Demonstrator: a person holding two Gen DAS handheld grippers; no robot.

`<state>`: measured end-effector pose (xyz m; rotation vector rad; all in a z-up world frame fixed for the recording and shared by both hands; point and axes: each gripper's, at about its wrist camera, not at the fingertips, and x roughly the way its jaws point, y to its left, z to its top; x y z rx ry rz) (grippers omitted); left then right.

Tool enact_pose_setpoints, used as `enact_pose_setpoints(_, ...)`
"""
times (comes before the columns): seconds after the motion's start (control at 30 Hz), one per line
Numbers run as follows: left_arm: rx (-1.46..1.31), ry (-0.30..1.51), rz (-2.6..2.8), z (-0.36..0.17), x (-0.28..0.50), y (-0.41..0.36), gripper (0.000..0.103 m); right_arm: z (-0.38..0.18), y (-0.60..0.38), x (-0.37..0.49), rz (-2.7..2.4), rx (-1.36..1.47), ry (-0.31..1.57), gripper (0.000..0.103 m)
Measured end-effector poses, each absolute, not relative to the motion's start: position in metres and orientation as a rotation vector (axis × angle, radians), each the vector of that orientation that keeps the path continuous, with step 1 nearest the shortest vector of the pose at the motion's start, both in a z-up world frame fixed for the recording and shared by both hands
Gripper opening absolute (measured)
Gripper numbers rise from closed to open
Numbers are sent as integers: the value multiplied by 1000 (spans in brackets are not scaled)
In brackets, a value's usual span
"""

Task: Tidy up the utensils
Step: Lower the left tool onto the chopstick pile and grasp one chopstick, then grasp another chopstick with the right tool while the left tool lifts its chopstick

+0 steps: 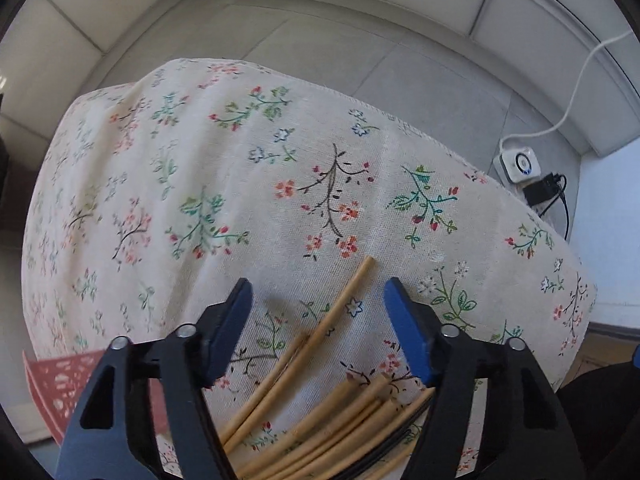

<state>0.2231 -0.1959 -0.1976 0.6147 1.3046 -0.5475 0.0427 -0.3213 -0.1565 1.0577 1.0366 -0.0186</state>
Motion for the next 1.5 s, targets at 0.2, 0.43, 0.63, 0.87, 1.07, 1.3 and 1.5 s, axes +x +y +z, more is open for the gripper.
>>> enact_pose_setpoints(0.2,558,1390,-575,-197,230,-191,38,-165,-323,43,-22,1089,1067,96)
enact_pose_setpoints(0.43,536,1304,-545,-188,221,-171,12,-168,-316,45,-35,1030,1086,96)
enact_pose_setpoints(0.63,425,1104,-541,-150,204,-135,8,-181,-304,56,-49,999,1143,96)
enact_pose_setpoints(0.87,293,860,-532,-64,141,-78,5,-209,-273,80,-90,1006,1273,92)
enact_pose_setpoints(1.07,233,709,-480,-24,87,-34,5,-214,-251,104,-174,1011,1307,59)
enact_pose_setpoints(1.3,148,583,-438,8,63,4,5,-218,-233,128,-290,923,1342,21)
enact_pose_setpoints(1.5,116,523,-441,22,54,17,5,-218,-230,141,-324,902,1349,20)
